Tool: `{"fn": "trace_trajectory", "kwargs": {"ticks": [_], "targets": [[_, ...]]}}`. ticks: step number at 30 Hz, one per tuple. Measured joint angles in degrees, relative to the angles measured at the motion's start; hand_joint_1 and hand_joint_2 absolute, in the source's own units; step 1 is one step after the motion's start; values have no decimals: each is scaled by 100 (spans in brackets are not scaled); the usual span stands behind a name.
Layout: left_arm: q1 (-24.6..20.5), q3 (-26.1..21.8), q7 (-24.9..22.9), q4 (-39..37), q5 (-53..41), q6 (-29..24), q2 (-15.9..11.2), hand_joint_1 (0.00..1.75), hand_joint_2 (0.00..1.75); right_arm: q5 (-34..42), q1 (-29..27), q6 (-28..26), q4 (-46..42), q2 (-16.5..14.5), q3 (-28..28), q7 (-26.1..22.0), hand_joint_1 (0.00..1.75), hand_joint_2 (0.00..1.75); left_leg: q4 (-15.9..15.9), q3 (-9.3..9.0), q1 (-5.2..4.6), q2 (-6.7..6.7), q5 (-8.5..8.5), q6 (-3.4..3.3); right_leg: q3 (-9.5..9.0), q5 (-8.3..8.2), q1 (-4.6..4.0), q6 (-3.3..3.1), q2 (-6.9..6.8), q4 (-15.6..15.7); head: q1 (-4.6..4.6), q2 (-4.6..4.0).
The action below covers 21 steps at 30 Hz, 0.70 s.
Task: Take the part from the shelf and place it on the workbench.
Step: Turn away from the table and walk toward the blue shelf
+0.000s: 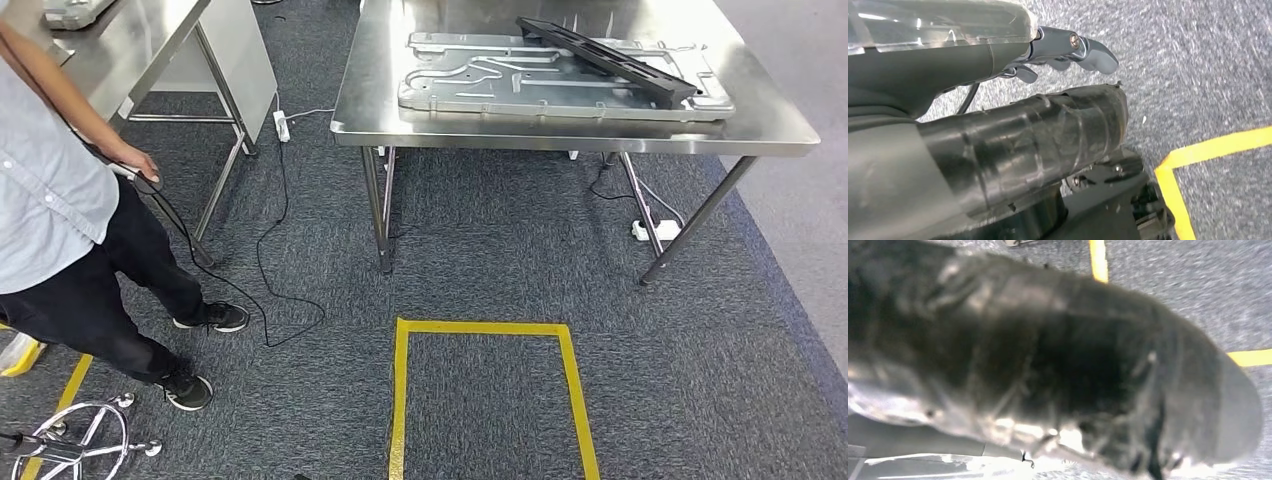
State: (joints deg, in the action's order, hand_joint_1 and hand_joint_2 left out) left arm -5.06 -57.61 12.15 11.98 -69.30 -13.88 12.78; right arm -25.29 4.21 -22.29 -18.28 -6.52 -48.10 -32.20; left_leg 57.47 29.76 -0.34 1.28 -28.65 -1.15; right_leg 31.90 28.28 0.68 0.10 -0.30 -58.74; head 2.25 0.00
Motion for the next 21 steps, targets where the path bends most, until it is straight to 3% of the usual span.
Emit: {"fn": "trace_trajectory", "kwargs": {"ticks": [2, 5, 6, 7, 8, 10, 12, 16, 18, 21], "targets": [[0, -3, -1, 0, 1, 0, 1, 0, 0, -20, -10, -7, 30, 0, -36, 64, 0, 0, 212, 95, 17, -29, -175, 69, 13, -44, 20, -79, 16, 36, 0, 0], [3, -11, 4, 0, 6, 1, 1, 0, 0, -39, -18, -33, 61, 1, -76, 157, 0, 0, 1238, 555, 54, -69, -739, 143, 76, -88, 20, -140, 46, 44, -2, 0], [7, -15, 8, 0, 8, 1, 0, 0, 0, -50, -23, -46, 73, 1, -93, 189, 0, 0, 1521, 676, 63, -70, -828, 156, 97, -95, 17, -143, 63, 35, -2, 0], [11, -19, 13, 0, 10, 2, -1, 0, 0, -66, -28, -60, 86, 0, -112, 220, 0, 0, 1615, 706, 69, -70, -808, 162, 112, -101, 16, -141, 84, 25, -3, 0], [15, -23, 18, 0, 13, 3, -1, 0, 0, -84, -31, -75, 101, -1, -132, 254, 0, 0, 1482, 627, 74, -73, -679, 159, 121, -105, 16, -135, 111, 13, -3, 0], [15, -34, 28, 1, 16, 6, -2, 0, 0, -120, -33, -100, 127, -7, -159, 324, 0, 0, 727, 242, 80, -136, -292, 123, 124, -116, 18, -114, 167, -1, -2, 0], [12, -47, 42, 1, 17, 10, -3, 0, 0, -144, -25, -119, 149, -15, -172, 397, 0, 0, 101, -41, 69, -240, -94, 77, 148, -138, 11, -62, 217, -16, -2, 0], [8, -56, 68, 0, 20, 32, -3, 0, 0, -169, -46, -172, 187, -19, -204, 530, 0, 0, -77, -84, 63, -216, -28, -36, 199, -157, 22, 77, 263, -26, 1, 0], [9, -58, 80, 0, 22, 48, -3, 0, 0, -181, -54, -192, 204, -19, -212, 577, 0, 0, -133, -93, 89, -146, 34, -116, 334, 78, 25, 118, 181, -341, 4, 0], [17, -64, 87, 0, 24, 71, -3, 0, 0, -199, -56, -197, 231, -19, -219, 618, 0, 0, -128, -56, 70, -28, 52, -148, 808, 611, 38, 174, 99, -1416, 7, 0]]}}
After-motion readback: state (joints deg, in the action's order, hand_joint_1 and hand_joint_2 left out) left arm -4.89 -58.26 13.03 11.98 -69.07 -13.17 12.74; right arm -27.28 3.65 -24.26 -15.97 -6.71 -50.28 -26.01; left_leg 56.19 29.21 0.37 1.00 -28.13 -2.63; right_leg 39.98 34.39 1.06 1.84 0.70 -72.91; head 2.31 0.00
